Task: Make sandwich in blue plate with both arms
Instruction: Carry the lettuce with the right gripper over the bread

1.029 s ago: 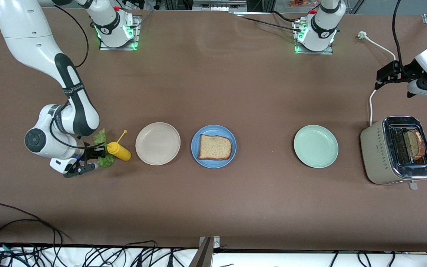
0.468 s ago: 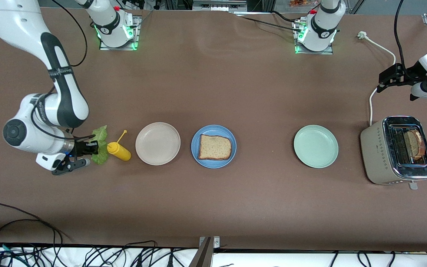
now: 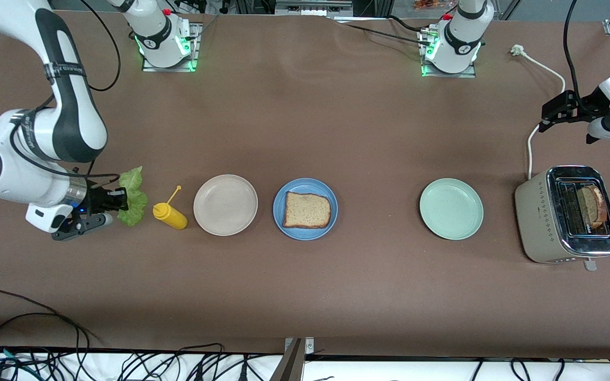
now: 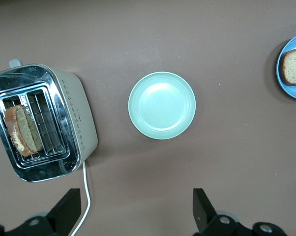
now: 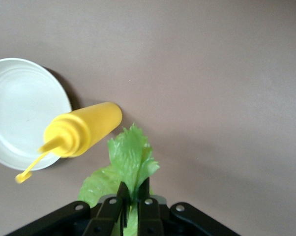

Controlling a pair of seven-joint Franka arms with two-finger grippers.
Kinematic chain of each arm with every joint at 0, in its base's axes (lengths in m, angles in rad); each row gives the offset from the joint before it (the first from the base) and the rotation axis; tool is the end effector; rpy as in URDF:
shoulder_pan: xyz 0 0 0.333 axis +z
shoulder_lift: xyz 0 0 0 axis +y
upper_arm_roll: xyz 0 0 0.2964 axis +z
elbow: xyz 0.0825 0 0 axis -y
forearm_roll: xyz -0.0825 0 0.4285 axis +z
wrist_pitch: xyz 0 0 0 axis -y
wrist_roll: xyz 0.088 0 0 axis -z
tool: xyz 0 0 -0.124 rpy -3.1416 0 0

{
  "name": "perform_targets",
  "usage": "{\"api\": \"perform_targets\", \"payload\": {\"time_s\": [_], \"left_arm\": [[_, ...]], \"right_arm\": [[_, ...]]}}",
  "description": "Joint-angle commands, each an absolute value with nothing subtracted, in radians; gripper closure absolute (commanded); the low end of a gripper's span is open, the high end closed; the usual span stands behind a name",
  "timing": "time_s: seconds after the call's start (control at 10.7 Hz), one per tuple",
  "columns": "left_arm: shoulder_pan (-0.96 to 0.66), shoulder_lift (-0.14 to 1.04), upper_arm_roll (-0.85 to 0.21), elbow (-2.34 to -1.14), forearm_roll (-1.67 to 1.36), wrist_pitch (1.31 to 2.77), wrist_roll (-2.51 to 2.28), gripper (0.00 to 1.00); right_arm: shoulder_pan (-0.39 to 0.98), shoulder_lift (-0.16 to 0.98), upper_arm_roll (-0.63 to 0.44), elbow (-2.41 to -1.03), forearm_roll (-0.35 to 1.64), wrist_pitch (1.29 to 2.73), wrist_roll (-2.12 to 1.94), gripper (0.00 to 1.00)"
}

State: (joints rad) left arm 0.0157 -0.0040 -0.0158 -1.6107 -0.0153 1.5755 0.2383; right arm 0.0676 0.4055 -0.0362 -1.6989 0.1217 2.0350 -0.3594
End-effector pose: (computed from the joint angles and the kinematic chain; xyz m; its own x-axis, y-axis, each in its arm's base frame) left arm 0.5966 -0.0020 0.5701 0.9714 -0.2360 -0.0267 -0.2355 -0.9716 0.0222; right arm 0.6824 0.0316 0.2966 0.9432 0.3303 -0.0348 0.3249 -0.9394 -0.1096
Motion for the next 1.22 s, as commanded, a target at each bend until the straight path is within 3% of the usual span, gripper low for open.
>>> {"api": "perform_targets", "payload": {"time_s": [0.0, 0.28, 0.65, 1.12], "left_arm": [[0.017, 0.009, -0.014, -1.577, -0.025, 1.551, 0.227, 0.00], [0.017, 0.011, -0.014, -1.577, -0.026, 1.551, 0.225, 0.00], [0.017, 0.011, -0.014, -1.577, -0.026, 1.551, 0.225, 0.00], [0.017, 0.011, -0.014, -1.577, -0.025, 1.551, 0.225, 0.00]], "right_arm": [[0.058, 0.318, -0.018, -1.712, 0.123, 1.956, -0.365, 1.00], [0.070, 0.296, -0.018, -1.692, 0.136, 1.901, -0.347, 1.00], [0.202, 0.319, -0.041, -1.608, 0.140, 1.815, -0.106, 1.00], [0.424, 0.449, -0.158, -1.468, 0.290, 1.801, 0.148, 1.00]]}}
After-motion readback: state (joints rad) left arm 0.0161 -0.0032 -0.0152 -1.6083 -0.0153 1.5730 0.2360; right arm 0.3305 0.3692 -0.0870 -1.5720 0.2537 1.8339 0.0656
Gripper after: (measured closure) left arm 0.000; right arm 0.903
